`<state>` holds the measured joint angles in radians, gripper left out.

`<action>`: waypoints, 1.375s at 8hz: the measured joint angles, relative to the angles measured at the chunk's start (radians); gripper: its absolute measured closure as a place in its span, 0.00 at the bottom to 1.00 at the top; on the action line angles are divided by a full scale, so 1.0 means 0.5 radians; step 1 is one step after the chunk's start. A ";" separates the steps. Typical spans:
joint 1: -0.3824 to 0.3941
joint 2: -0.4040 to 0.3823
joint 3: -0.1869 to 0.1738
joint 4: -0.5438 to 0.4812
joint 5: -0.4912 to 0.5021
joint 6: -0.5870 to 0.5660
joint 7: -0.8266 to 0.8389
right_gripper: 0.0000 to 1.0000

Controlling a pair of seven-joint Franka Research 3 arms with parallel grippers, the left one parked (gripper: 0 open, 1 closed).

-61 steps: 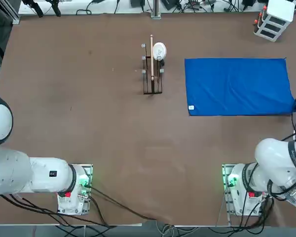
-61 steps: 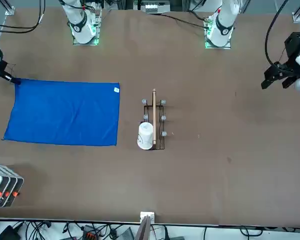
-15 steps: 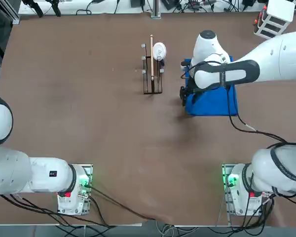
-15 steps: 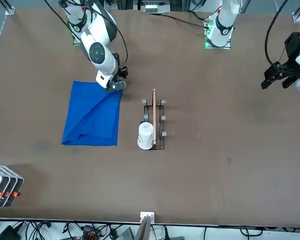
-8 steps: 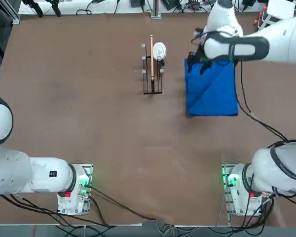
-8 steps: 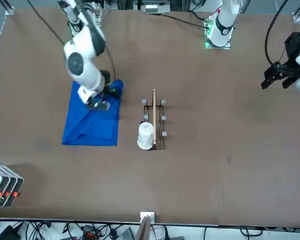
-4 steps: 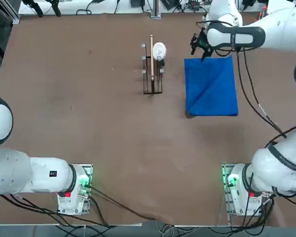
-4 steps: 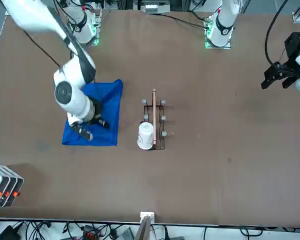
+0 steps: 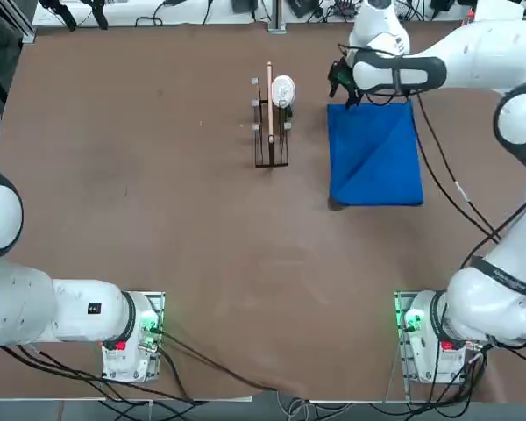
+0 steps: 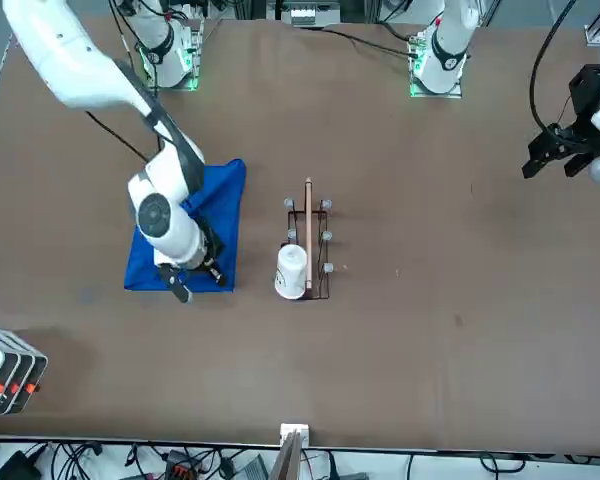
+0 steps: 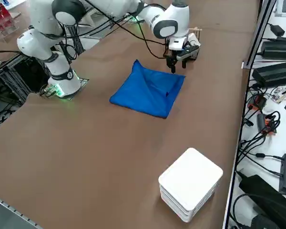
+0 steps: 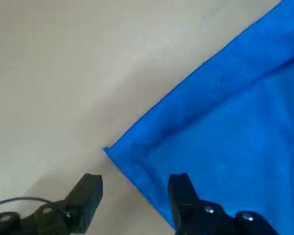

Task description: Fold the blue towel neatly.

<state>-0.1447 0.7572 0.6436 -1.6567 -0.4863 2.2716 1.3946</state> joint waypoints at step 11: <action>0.189 0.092 -0.255 0.070 0.092 -0.086 0.135 0.31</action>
<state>-0.0503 0.8035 0.5162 -1.6219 -0.4406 2.2284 1.4620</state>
